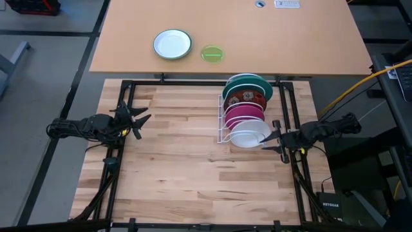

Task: Sort dishes
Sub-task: Return to Home Position

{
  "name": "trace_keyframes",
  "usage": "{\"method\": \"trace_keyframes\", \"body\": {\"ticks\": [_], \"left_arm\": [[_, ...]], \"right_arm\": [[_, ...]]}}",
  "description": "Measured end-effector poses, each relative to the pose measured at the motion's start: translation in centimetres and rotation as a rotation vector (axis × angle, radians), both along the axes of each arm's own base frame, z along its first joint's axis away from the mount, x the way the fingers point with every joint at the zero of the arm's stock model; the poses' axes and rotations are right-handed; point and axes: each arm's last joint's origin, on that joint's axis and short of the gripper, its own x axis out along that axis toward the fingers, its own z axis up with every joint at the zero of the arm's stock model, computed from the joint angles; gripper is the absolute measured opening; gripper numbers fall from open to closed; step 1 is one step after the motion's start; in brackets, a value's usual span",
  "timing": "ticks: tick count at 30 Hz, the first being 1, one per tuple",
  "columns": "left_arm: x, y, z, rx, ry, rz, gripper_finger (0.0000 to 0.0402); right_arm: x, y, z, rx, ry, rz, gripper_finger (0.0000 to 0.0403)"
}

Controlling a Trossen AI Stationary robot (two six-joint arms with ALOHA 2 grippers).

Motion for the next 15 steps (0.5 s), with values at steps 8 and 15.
{"method": "trace_keyframes", "body": {"ticks": [8,15], "left_arm": [[0.00,0.00,0.00,-0.001,-0.001,0.000,0.0159],[0.00,0.00,0.00,-0.001,-0.001,0.000,0.0159]], "right_arm": [[-0.13,-0.04,-0.79,-0.027,0.079,0.000,0.0129],[-0.18,-0.06,-1.05,-0.036,0.104,0.000,0.0129]]}}
